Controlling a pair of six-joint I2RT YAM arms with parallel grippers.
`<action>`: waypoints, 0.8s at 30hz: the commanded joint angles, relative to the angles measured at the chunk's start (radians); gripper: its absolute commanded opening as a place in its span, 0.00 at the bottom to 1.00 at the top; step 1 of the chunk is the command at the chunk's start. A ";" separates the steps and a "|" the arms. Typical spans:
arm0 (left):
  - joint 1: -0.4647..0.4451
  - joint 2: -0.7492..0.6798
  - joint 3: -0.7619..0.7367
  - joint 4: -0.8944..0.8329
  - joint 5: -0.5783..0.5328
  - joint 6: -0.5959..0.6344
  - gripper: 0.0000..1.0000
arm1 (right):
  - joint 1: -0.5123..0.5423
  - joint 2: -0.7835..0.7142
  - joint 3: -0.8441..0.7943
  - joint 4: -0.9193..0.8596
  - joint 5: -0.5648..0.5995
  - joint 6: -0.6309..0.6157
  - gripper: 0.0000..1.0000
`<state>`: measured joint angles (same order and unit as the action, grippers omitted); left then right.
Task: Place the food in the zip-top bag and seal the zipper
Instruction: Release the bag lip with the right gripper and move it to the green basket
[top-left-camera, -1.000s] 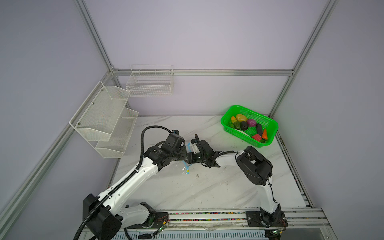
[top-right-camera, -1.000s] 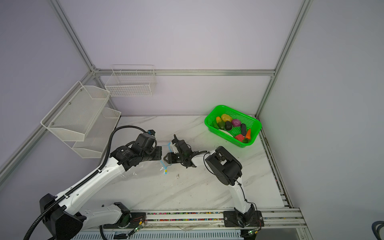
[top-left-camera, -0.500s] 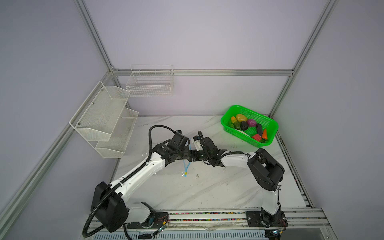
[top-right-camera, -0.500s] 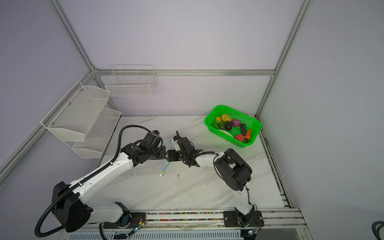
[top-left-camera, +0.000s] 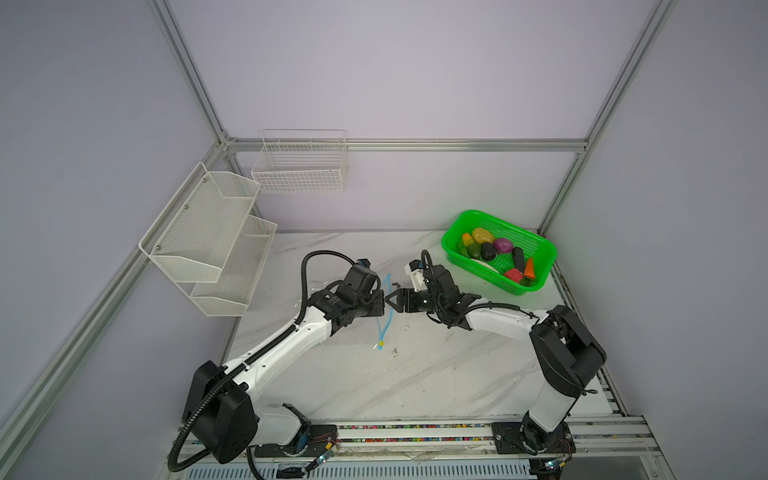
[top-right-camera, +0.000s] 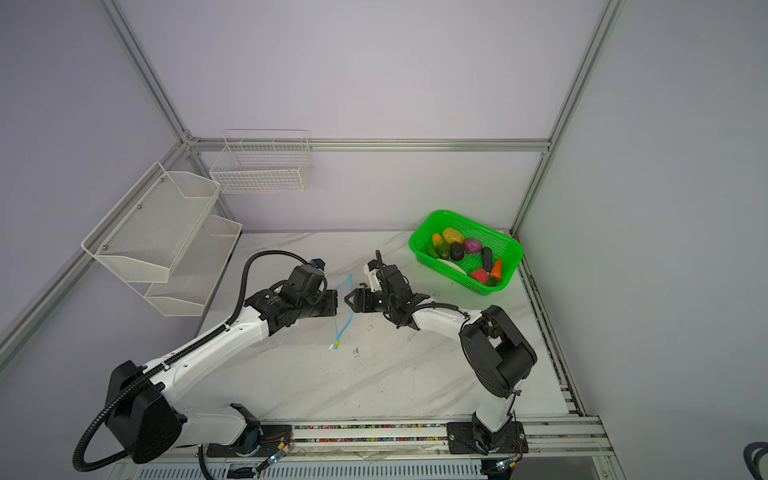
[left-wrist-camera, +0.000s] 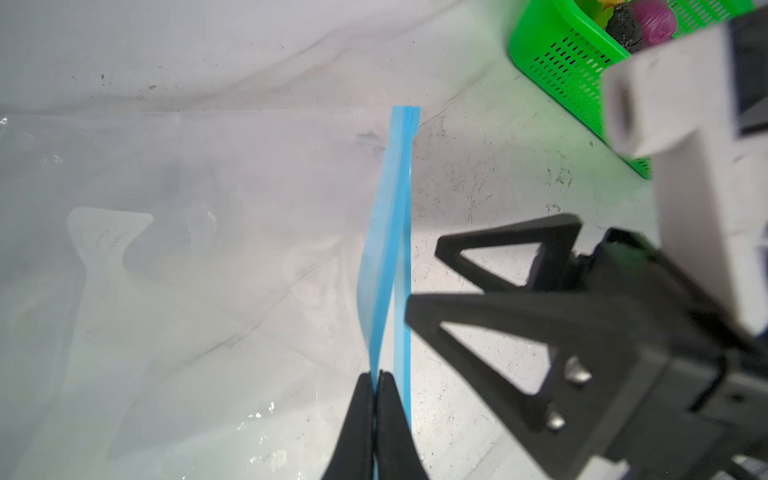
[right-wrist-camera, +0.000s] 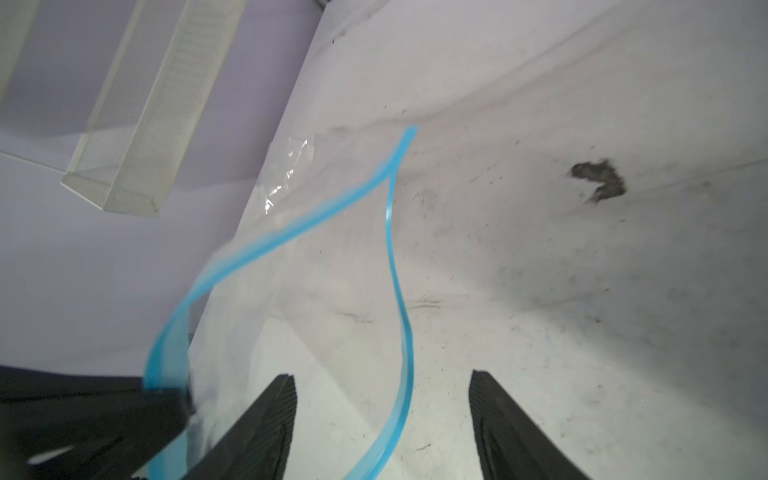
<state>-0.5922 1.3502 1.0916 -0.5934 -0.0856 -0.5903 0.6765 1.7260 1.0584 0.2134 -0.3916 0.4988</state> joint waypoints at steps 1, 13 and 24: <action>-0.003 -0.002 -0.021 0.066 0.006 -0.009 0.00 | -0.032 -0.042 0.046 -0.118 0.056 -0.081 0.70; -0.003 0.084 0.072 -0.009 -0.026 -0.090 0.00 | -0.301 -0.022 0.287 -0.442 0.302 -0.354 0.71; -0.003 0.154 0.138 -0.031 -0.048 -0.092 0.00 | -0.545 0.215 0.474 -0.386 0.436 -0.424 0.68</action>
<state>-0.5922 1.5032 1.1168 -0.6250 -0.1162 -0.6701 0.1471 1.8812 1.4891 -0.1528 -0.0204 0.1154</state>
